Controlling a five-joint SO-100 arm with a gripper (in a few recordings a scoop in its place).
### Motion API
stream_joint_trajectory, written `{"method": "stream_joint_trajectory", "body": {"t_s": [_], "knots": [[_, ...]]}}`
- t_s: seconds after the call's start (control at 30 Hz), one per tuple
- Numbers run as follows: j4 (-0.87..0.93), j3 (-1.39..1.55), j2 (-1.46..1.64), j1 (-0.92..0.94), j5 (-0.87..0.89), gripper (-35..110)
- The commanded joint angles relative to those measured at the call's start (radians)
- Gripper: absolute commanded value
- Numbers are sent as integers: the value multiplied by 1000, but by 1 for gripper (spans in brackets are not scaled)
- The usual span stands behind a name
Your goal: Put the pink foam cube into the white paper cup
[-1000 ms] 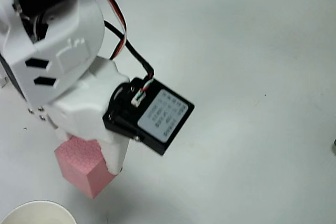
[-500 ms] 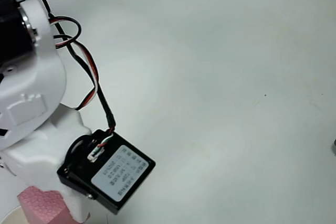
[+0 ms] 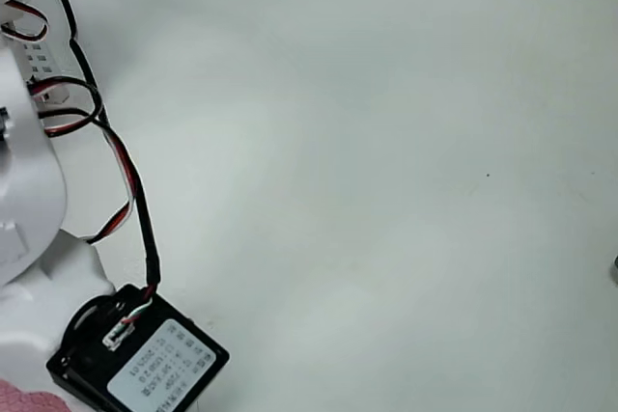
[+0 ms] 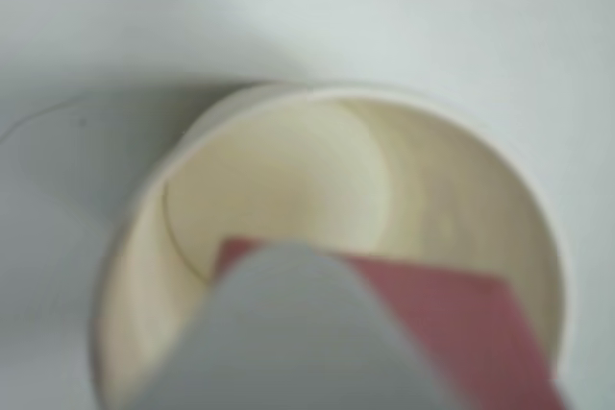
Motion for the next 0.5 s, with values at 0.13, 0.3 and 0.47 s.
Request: {"method": "stream_joint_trajectory", "body": {"t_s": [0.13,0.3,0.47], "knots": [[14,-115,17,12,-80,40],[15,-114,11,12,-120,48],[15,-109,15,11,-130,49]]}}
